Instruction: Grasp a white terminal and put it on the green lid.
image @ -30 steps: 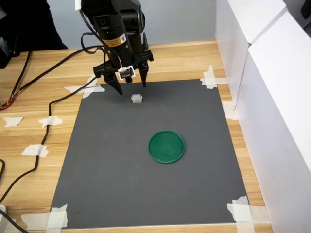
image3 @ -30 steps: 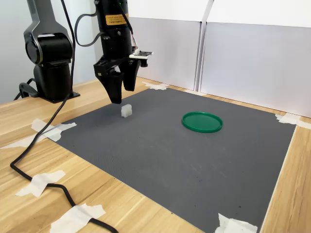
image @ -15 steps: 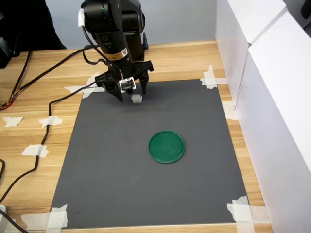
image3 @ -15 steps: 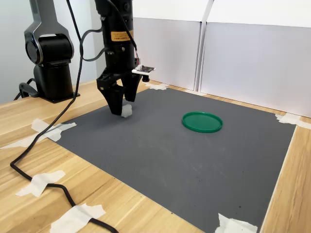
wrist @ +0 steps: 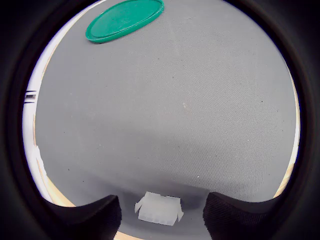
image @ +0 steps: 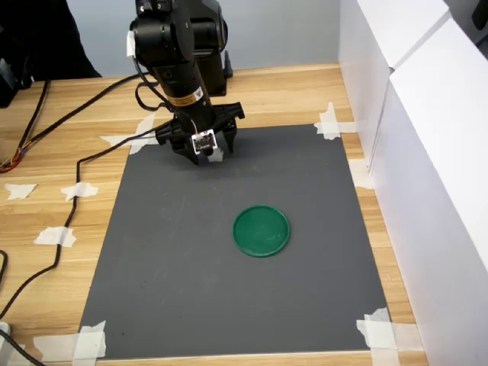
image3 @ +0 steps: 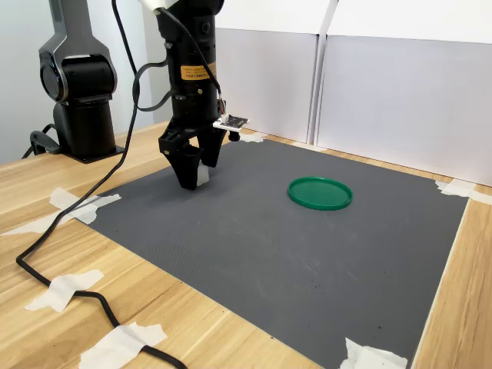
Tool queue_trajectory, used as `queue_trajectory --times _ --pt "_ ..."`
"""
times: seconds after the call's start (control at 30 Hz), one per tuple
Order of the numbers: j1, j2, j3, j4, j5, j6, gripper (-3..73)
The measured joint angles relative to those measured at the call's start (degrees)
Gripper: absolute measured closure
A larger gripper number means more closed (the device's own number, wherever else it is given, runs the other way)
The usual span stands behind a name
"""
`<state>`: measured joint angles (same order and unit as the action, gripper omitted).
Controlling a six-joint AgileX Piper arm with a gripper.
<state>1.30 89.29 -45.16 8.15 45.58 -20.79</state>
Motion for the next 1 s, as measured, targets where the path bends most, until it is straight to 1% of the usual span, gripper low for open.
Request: queue_trajectory --times 0.13,0.23,0.37,0.47,0.5,0.67,0.77,1.0 --pt "0.00 0.00 0.00 0.06 -0.02 -0.18 8.2" --pt "0.00 0.00 0.00 0.24 -0.02 -0.18 16.8" --pt "0.00 0.00 0.00 0.78 -0.02 -0.18 30.7" --pt "0.00 0.00 -0.05 1.09 0.05 -0.18 37.7" --pt "0.00 0.00 -0.05 1.10 0.05 -0.18 38.7" --pt "0.00 0.00 -0.22 1.15 0.16 -0.18 38.8" --pt "0.00 -0.14 -1.45 1.34 1.71 -0.18 38.8" --pt "0.00 -0.43 -12.38 1.88 6.95 -0.94 38.8"
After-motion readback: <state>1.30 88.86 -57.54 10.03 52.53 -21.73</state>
